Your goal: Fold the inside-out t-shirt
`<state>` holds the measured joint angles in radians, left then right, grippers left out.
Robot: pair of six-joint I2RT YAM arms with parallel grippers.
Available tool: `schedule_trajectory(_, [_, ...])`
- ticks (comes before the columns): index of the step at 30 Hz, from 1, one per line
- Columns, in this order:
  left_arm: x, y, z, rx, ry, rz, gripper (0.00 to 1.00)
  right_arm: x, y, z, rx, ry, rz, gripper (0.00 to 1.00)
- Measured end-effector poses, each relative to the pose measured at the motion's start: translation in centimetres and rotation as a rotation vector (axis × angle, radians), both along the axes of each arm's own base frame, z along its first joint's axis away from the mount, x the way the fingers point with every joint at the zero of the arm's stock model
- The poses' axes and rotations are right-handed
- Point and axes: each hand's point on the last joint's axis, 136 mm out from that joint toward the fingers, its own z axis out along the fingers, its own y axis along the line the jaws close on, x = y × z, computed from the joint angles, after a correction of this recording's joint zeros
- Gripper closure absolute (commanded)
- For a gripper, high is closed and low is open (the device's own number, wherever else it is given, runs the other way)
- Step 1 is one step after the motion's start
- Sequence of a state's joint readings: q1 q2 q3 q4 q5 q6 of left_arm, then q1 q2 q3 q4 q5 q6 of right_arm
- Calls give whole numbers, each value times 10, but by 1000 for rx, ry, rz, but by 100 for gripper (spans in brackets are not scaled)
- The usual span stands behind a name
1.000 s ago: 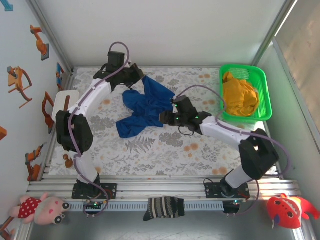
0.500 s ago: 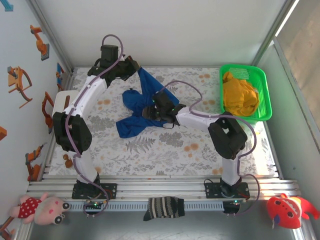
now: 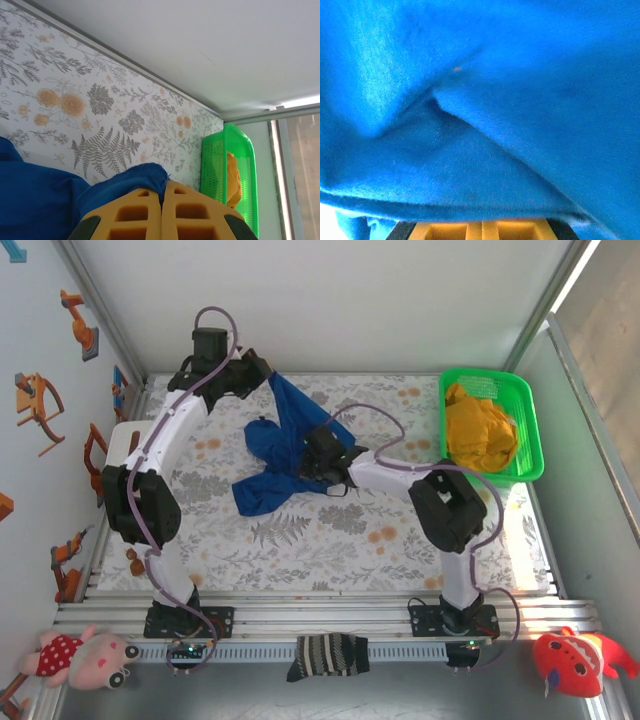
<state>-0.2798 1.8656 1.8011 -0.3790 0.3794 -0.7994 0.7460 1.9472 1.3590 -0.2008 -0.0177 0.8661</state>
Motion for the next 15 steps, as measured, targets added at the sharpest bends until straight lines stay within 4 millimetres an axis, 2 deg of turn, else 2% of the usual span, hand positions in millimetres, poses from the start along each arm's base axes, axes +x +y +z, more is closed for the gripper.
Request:
schedule_trajectory(3, [13,31,17,-22,-26,55,100,18,-38,58,18,-77,-15,100])
schedule_trajectory(6, [27,66,57,-56,-98,121,100,53,-97,145,42,-221,-80,100])
schedule_trajectory(9, [32,95,107,-91,-197,171,100,81,-157,241,56,-406,-161,100])
schedule_trajectory(11, [25,105,142,-121,-259,178,100,85,-192,302,63,-521,-198,100])
schedule_trajectory(13, [13,104,171,-149,-312,162,100,79,-209,346,73,-606,-204,100])
schedule_trajectory(15, [-2,98,198,-175,-361,135,100,72,-218,374,79,-660,-200,100])
